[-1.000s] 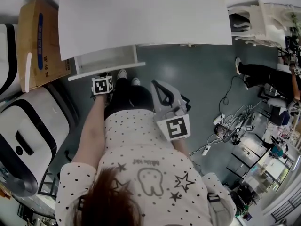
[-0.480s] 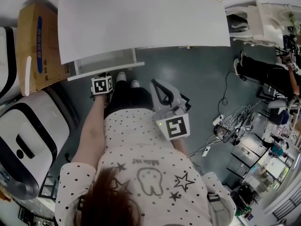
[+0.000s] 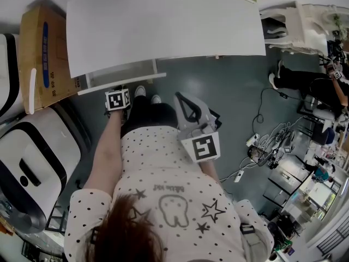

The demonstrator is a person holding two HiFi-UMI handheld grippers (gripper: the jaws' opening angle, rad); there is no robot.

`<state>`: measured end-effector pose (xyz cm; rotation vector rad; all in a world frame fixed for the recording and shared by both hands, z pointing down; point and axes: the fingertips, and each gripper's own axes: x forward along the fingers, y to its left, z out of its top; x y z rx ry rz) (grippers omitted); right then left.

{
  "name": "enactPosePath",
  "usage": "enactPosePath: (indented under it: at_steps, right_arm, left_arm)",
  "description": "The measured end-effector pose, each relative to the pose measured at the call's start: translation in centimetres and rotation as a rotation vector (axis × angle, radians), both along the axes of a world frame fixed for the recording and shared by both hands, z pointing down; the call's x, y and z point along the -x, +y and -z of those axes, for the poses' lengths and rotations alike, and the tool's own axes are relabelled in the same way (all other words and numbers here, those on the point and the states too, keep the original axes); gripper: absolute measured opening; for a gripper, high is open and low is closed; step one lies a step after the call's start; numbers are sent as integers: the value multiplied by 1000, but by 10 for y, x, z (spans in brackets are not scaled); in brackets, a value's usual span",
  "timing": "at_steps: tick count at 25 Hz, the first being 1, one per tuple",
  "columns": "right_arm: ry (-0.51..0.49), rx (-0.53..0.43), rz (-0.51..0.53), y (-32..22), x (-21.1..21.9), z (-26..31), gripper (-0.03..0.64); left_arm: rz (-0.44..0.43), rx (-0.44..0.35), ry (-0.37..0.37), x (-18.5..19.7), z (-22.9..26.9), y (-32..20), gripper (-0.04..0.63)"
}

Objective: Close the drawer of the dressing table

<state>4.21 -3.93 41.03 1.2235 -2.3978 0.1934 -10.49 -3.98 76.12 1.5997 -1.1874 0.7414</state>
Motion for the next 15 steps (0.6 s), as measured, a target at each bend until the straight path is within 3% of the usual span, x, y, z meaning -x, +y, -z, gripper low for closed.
enactPosePath:
  at_steps: [15]
  right_arm:
    - [5,-4,-10,-11,2,3,-3]
  left_arm:
    - [8,-9,21,0,3,-15,74]
